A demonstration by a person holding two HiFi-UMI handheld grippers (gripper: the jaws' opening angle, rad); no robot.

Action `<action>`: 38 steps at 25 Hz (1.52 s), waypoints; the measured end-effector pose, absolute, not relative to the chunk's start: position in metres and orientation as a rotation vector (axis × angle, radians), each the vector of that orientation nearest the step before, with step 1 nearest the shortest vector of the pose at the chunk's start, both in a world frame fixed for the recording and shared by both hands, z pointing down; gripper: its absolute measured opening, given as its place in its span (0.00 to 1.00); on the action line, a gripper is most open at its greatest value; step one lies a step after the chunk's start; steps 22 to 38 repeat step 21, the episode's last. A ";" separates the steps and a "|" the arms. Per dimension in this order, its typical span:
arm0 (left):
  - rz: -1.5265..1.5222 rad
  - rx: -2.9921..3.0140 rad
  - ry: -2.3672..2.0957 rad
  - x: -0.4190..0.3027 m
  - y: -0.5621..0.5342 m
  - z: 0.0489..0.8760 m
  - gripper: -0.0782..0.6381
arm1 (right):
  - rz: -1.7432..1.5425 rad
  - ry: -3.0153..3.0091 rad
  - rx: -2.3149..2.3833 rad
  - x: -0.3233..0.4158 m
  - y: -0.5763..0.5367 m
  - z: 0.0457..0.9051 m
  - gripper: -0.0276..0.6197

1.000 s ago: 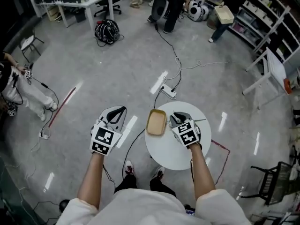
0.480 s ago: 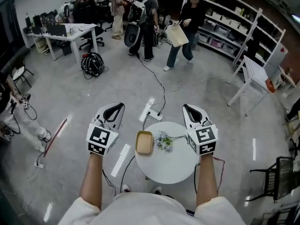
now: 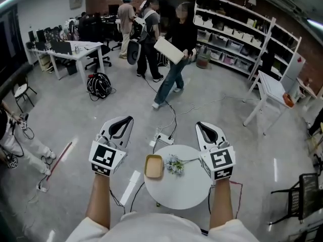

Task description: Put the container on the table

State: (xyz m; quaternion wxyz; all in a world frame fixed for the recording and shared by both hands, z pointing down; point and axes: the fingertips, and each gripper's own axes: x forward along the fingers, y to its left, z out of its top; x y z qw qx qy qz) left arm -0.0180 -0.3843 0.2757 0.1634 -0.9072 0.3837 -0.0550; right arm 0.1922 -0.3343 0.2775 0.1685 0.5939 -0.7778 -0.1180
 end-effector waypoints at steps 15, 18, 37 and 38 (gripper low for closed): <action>-0.190 -2.585 1.120 -0.018 -0.383 0.290 0.14 | -0.343 -2.222 1.667 0.191 -0.346 0.290 0.06; -0.193 -2.581 1.122 -0.017 -0.384 0.294 0.14 | -0.339 -2.225 1.664 0.191 -0.347 0.296 0.06; -0.197 -2.581 1.114 -0.017 -0.385 0.299 0.14 | -0.340 -2.226 1.664 0.190 -0.349 0.301 0.06; -0.197 -2.581 1.114 -0.017 -0.385 0.299 0.14 | -0.340 -2.226 1.664 0.190 -0.349 0.301 0.06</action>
